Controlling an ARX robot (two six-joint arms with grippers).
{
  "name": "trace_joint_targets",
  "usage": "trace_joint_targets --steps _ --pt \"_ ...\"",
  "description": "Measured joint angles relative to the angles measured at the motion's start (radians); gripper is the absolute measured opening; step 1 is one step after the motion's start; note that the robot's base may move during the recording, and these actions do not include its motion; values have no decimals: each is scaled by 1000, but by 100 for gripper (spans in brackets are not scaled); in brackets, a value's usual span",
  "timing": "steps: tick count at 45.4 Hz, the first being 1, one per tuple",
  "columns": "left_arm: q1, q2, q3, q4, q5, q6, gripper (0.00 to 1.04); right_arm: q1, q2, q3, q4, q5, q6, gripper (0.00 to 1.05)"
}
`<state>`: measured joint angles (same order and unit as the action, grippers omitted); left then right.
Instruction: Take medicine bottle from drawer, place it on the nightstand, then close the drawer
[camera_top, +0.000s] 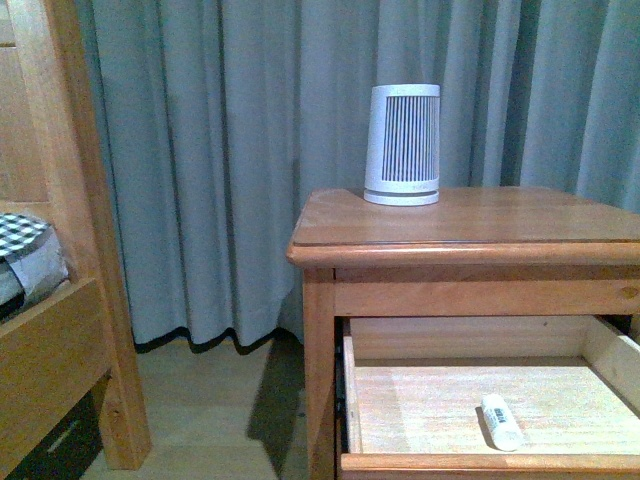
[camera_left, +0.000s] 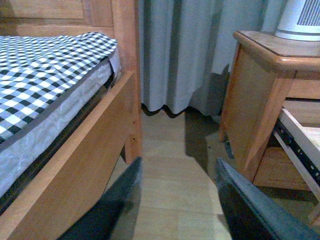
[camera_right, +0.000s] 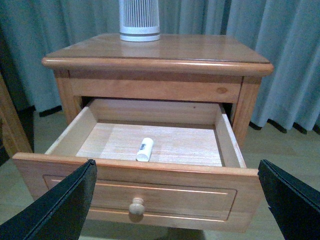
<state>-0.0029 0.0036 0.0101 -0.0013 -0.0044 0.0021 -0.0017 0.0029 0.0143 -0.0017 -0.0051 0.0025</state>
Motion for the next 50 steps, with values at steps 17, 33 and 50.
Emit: trace_joint_targets --steps 17,33,50 --pt "0 0 0 0 4 1 98 105 288 70 148 381 95 98" --pt "0 0 0 0 4 0 98 83 1128 595 208 271 169 98" --pt "0 0 0 0 4 0 98 57 1797 1013 131 248 181 98"
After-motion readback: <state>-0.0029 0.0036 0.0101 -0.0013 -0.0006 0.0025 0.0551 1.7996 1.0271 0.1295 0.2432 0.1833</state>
